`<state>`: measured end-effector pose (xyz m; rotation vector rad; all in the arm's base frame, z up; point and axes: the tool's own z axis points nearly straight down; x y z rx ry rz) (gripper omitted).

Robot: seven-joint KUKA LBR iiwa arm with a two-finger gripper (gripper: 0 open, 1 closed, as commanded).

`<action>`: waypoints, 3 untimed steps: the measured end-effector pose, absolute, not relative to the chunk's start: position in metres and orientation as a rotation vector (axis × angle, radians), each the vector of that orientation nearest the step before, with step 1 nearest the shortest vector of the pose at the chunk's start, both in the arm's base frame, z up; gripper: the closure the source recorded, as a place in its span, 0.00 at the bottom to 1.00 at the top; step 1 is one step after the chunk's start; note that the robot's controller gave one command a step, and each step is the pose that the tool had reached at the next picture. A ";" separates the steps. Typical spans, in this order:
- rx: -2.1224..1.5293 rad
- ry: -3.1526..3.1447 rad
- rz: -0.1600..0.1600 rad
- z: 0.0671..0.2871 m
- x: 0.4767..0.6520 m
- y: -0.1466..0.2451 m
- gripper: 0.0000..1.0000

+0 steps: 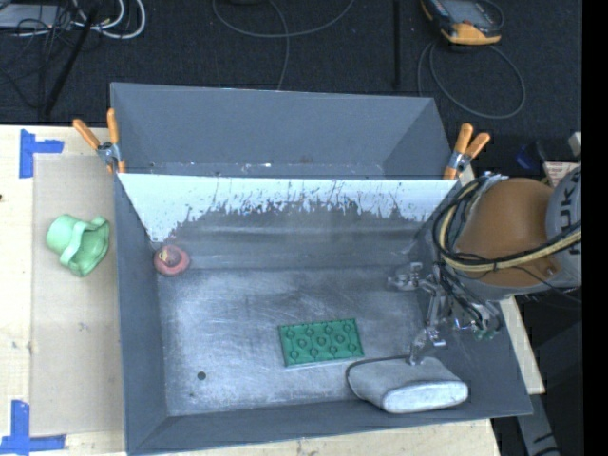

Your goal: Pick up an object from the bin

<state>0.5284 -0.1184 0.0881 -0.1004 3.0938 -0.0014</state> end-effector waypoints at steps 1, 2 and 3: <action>-0.101 3.108 0.003 0.078 0.511 -0.031 0.00; -0.096 3.127 -0.001 0.077 0.507 -0.036 1.00; -0.316 3.117 -0.002 0.208 0.518 -0.035 1.00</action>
Offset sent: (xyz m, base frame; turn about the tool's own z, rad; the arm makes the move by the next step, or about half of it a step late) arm -0.0257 0.0818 -0.0139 0.0066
